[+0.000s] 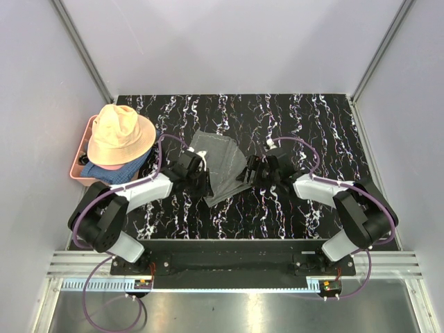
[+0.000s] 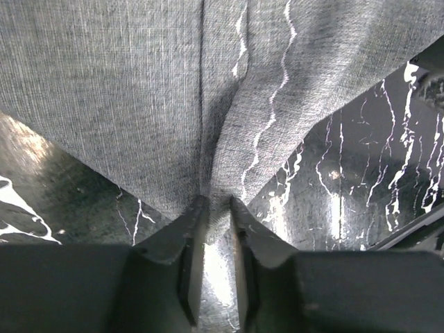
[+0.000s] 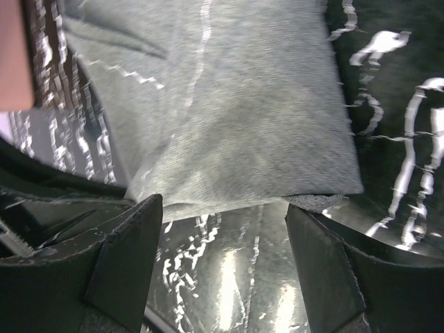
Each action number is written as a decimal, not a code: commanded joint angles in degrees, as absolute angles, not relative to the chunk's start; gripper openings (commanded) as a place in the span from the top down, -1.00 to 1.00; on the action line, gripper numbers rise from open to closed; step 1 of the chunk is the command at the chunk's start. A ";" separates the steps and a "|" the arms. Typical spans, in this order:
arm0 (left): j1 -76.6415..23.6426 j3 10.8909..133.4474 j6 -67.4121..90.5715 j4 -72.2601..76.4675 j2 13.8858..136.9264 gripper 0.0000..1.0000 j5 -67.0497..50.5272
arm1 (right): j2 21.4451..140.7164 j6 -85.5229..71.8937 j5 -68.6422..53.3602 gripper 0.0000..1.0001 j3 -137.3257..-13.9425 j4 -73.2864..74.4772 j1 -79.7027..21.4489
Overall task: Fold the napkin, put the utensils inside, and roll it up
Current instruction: Fold the napkin
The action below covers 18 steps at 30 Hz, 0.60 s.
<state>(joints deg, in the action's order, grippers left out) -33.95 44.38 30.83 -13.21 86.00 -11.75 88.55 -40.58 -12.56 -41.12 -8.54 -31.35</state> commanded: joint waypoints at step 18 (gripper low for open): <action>-34.19 42.54 31.46 -9.67 84.73 0.99 -12.83 | 91.32 -46.22 -14.50 -0.61 -39.20 -15.29 -30.32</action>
